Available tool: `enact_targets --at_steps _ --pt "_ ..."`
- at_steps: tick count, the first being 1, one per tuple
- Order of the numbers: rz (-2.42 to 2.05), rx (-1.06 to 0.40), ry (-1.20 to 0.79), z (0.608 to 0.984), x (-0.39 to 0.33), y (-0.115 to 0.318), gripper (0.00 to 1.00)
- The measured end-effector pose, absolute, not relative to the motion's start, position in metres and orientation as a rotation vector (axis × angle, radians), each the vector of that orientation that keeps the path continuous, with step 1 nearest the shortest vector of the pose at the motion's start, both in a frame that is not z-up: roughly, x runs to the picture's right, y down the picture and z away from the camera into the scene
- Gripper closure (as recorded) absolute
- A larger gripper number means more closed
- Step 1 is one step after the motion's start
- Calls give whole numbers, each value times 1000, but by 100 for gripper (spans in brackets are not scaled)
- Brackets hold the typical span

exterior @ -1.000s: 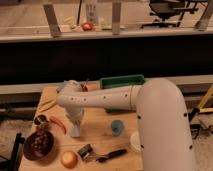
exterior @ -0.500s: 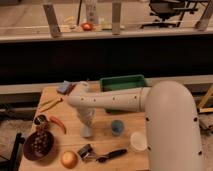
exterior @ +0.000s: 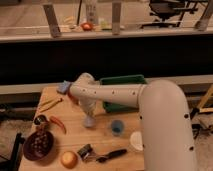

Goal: Wipe table surface with towel

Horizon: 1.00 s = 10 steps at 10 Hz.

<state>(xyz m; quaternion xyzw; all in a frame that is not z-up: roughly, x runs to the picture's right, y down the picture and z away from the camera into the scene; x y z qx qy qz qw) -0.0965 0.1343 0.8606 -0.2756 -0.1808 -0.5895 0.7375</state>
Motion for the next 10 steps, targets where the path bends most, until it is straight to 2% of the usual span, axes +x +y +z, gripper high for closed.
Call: enact_targets --at_steps 3,6,7,10 --pt "-1403 -589 -440 854 -144 146 100" --pt "-1475 -599 -472 840 -155 173 100" --pt "-1480 -637 -491 835 -134 199 100" --pt "-1411 -673 -464 839 -86 198 100"
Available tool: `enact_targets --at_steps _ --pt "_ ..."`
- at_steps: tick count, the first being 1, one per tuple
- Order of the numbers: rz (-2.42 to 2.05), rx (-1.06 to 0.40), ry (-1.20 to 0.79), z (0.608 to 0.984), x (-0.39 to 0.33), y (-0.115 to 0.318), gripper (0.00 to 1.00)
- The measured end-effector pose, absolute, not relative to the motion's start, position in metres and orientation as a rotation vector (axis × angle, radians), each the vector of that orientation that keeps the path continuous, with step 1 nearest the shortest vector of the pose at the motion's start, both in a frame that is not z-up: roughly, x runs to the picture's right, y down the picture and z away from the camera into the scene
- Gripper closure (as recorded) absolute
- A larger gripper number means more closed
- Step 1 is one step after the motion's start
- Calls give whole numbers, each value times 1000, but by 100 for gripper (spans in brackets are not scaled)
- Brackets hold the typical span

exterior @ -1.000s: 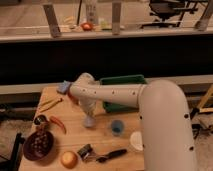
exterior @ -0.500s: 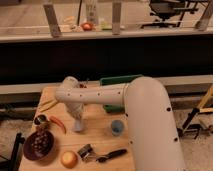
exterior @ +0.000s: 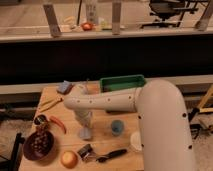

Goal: Wipe table surface with towel

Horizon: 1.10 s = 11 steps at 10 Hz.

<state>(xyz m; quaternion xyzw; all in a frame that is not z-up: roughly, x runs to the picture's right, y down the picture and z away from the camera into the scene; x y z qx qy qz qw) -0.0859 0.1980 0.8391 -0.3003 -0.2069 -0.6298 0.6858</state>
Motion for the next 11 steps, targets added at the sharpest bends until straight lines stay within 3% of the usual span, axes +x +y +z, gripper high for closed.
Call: enact_targets --at_steps 5,11 --pt "-1321 -657 -415 866 -57 148 100" --pt "-1480 -582 -498 861 -149 145 100"
